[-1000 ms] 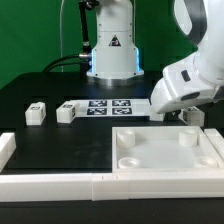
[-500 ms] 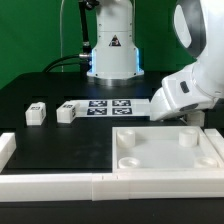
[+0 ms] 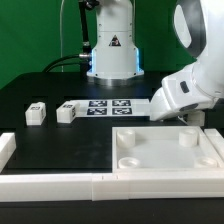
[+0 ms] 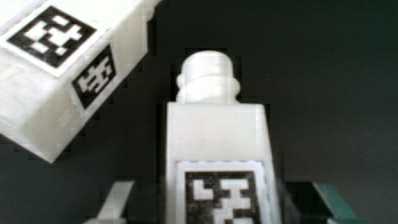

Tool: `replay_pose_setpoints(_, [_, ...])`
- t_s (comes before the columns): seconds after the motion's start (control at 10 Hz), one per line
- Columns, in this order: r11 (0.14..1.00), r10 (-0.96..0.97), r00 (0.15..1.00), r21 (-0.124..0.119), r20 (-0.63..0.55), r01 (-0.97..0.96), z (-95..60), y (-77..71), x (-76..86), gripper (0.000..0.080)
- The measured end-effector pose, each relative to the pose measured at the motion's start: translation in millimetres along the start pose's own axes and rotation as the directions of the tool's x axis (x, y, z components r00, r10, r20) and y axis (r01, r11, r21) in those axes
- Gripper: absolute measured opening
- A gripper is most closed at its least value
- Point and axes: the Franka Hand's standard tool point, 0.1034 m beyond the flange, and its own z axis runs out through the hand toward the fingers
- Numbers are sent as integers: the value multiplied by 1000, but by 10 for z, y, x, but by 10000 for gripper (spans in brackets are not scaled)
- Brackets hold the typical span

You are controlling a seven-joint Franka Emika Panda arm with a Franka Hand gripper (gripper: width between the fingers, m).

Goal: Assemble one leg

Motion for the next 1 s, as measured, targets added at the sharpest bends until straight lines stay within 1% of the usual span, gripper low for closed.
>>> replay_pose_setpoints(0.3, [1000, 0, 1000, -1, 3, 0, -11, 1, -15, 288])
replay_pose_setpoints(0.6, [1000, -3, 1000, -8, 0, 3, -198, 27, -191, 290])
replay_pose_setpoints(0.7, [1000, -2, 1000, -9, -9, 2, -249, 64, -252, 290])
replay_pose_setpoints(0.8, [1000, -6, 999, -12, -34, 6, -293, 83, -276, 290])
replay_pose_setpoints(1.0, [1000, -8, 1000, -13, -31, 7, -262, 76, -275, 290])
